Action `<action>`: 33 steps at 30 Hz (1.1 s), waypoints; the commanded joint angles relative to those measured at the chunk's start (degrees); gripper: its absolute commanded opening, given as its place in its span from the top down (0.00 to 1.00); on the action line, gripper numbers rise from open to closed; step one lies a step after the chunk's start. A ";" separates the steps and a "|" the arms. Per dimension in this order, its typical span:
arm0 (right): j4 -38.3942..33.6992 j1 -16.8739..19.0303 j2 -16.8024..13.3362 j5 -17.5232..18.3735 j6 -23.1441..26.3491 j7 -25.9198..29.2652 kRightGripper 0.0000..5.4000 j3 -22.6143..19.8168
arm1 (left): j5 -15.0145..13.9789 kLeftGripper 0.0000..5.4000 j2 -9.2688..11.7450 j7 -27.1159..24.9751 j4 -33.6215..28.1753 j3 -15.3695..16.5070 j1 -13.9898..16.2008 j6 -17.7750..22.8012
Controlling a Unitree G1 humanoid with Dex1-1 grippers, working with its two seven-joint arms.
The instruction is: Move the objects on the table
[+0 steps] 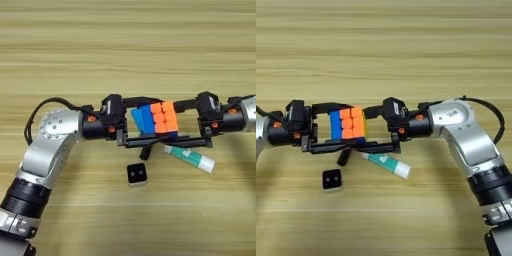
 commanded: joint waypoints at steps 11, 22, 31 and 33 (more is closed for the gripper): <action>-1.08 -0.66 0.14 -0.13 0.01 0.70 0.38 0.76 | 0.66 0.29 -0.74 1.71 0.55 0.34 -1.70 -0.65; -1.05 -0.55 0.12 -0.07 -0.07 0.67 0.38 0.80 | 0.82 0.10 -1.01 2.31 0.85 0.53 -1.91 -1.16; -1.31 -0.13 0.02 0.53 -0.06 0.23 0.38 0.16 | 0.72 0.00 -0.91 2.49 0.74 0.76 -1.80 -1.47; -1.43 0.11 -0.06 1.04 0.00 -0.04 0.38 -0.52 | 0.69 0.00 -0.83 2.57 0.71 0.92 -1.75 -1.58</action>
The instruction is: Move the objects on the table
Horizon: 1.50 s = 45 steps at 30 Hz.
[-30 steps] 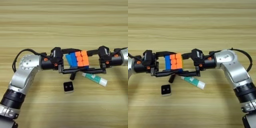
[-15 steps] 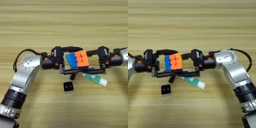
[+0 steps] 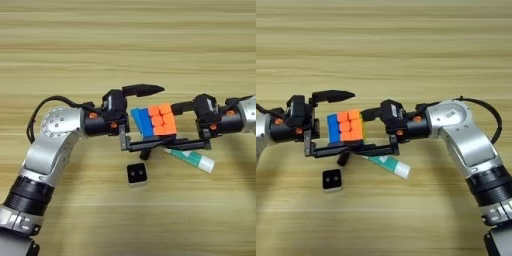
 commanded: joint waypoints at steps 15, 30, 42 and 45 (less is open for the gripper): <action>1.08 5.17 -0.22 5.86 -0.87 -4.67 0.38 -11.42 | 0.12 0.00 0.51 1.09 0.30 1.62 -0.96 -1.48; 18.29 5.25 2.08 4.33 -7.03 -9.59 0.38 -18.69 | 0.12 0.00 0.88 0.74 1.18 2.61 -1.07 -2.09; 39.17 1.97 3.31 -3.31 -19.18 -13.94 0.38 -18.78 | -0.10 0.00 1.10 0.69 1.46 3.16 -1.00 -2.59; 43.26 0.91 3.41 -4.35 -21.59 -14.85 0.38 -19.04 | -0.21 0.00 1.23 0.55 1.50 3.30 -0.93 -2.64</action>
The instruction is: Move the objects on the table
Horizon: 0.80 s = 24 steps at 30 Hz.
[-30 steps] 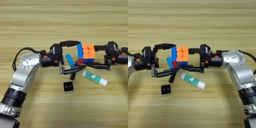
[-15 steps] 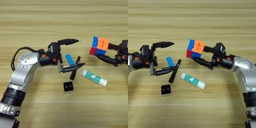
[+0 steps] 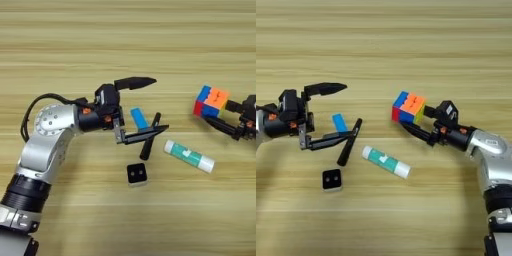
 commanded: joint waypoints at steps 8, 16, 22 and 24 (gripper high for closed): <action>12.13 -4.52 0.11 -3.60 -7.70 -2.42 0.38 -1.65 | -0.19 0.00 1.10 -0.36 0.36 0.93 -0.39 -0.74; 17.15 -5.54 0.02 -4.85 -10.40 -2.82 0.38 -2.25 | 0.06 0.00 1.20 -0.34 0.87 1.23 -0.45 -1.14; 19.12 -5.67 0.22 -5.66 -11.32 -2.41 0.38 -2.14 | 0.08 0.00 1.40 -0.38 1.11 1.40 -0.47 -1.46; 19.61 -5.80 0.27 -5.82 -11.53 -2.39 0.38 -2.21 | 0.04 0.00 1.50 -0.44 1.19 1.45 -0.47 -1.57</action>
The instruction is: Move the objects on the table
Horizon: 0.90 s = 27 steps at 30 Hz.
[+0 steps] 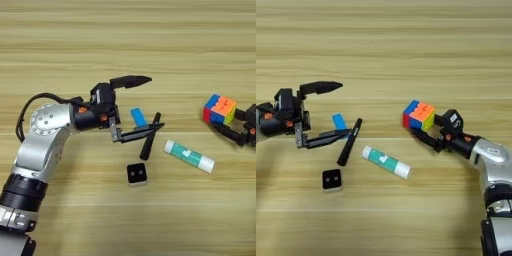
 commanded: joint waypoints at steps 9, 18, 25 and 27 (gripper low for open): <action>1.55 -1.58 0.38 -0.36 -0.77 0.21 0.25 -0.79 | -0.09 0.00 0.85 -0.32 0.53 0.59 -0.44 -1.00; 0.52 -2.05 0.74 0.26 -0.59 0.59 0.03 -1.68 | -0.03 0.00 0.79 -0.46 0.71 0.74 -0.49 -1.00; -3.86 -1.77 1.06 2.21 -0.23 1.88 0.01 -3.07 | 0.39 0.00 0.53 -0.22 1.77 0.67 -0.89 -1.33; -6.74 -1.42 1.31 3.63 0.20 2.46 0.01 -3.63 | 0.62 0.00 0.47 -0.09 2.31 0.55 -1.13 -1.34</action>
